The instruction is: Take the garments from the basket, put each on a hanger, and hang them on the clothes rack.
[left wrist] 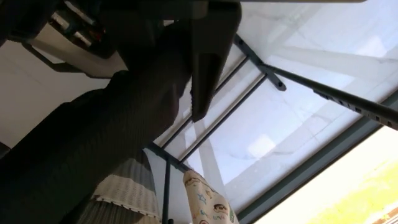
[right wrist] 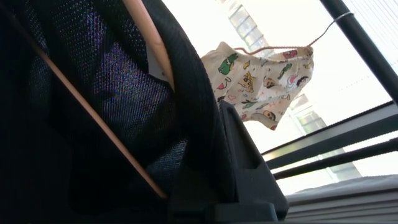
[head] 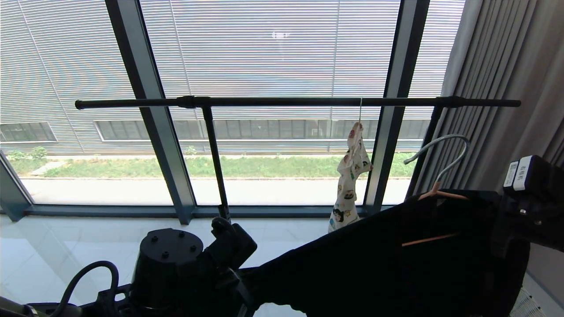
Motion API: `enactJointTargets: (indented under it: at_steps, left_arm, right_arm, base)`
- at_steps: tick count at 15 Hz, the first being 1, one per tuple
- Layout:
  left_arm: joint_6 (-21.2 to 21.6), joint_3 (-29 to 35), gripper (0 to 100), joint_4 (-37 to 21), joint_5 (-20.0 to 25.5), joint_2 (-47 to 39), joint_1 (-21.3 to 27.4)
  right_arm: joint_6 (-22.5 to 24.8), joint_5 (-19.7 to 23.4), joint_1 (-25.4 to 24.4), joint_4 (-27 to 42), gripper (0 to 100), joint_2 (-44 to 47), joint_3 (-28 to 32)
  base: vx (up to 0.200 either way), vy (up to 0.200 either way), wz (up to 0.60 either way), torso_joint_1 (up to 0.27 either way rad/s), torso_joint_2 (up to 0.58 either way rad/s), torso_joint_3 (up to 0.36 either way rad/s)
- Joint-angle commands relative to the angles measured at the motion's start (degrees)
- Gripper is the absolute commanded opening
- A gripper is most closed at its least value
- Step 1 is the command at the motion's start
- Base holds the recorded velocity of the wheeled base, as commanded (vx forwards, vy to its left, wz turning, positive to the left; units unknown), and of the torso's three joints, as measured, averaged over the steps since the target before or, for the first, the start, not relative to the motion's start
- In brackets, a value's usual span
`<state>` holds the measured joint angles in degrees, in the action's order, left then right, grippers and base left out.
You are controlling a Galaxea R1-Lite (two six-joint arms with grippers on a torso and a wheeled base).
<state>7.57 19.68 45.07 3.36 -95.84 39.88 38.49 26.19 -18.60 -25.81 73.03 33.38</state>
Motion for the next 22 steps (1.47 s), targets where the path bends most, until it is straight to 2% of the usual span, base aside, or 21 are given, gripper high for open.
enactJointTargets:
  at_steps: [1,3,4,5,6,7,11,12,17,21,22]
  left_arm:
    - [0.2,-0.3,0,0.1,-0.1,-0.2,-3.4]
    - [0.2,-0.7,0,0.7,-0.2,0.2,-10.6]
    - [0.3,-0.8,0,0.9,-0.2,0.4,-11.9]
    - [0.5,-1.0,0,1.2,-0.2,0.7,-16.2]
    - [0.8,-1.0,0,1.3,-0.3,0.7,-17.5]
    - [0.8,-1.2,0,1.3,-0.6,0.8,-17.5]
    - [0.8,-1.5,0,1.6,-1.3,1.8,-12.4]
    - [0.8,-1.5,100,1.6,-1.3,1.8,-12.0]
    - [0.7,-1.6,100,1.6,-1.8,2.0,-11.8]
    - [0.5,-3.3,100,1.6,-9.6,2.0,-12.1]
    - [0.4,-4.6,100,1.6,-12.2,2.5,-13.2]
  right_arm:
    - [-1.0,-0.3,0.3,0.0,0,-0.1,-0.3]
    - [-3.3,-1.8,0.8,-0.1,0,-0.1,-0.7]
    - [-3.4,-1.8,1.1,-0.1,0,-0.1,-0.7]
    - [-3.5,-1.8,2.1,-0.2,0,-0.1,-0.6]
    - [-3.5,-1.7,2.3,-0.2,0,-0.1,-0.6]
    - [-3.5,-1.8,2.3,-0.2,0,-0.1,-0.5]
    - [-3.6,-1.8,2.3,-0.2,0,-0.1,-0.4]
    - [-3.5,-1.8,2.3,-0.2,0,-0.1,-0.4]
    - [-3.6,-2.5,2.5,-0.1,0,-0.3,-0.8]
    - [-6.8,-10.2,8.1,0.0,0,-2.3,-5.3]
    - [-7.9,-13.5,12.2,0.1,0,-3.8,-8.2]
  base:
    - [0.0,0.0,0.0,0.0,0.0,0.0]
    - [0.0,0.0,0.0,0.0,0.0,0.0]
    - [0.0,0.0,0.0,0.0,0.0,0.0]
    - [0.0,0.0,0.0,0.0,0.0,0.0]
    - [0.0,0.0,0.0,0.0,0.0,0.0]
    - [0.0,0.0,0.0,0.0,0.0,0.0]
    - [0.0,0.0,0.0,0.0,0.0,0.0]
    - [0.0,0.0,0.0,0.0,0.0,0.0]
    - [0.0,0.0,0.0,0.0,0.0,0.0]
    - [0.0,0.0,0.0,0.0,0.0,0.0]
    - [0.0,0.0,0.0,0.0,0.0,0.0]
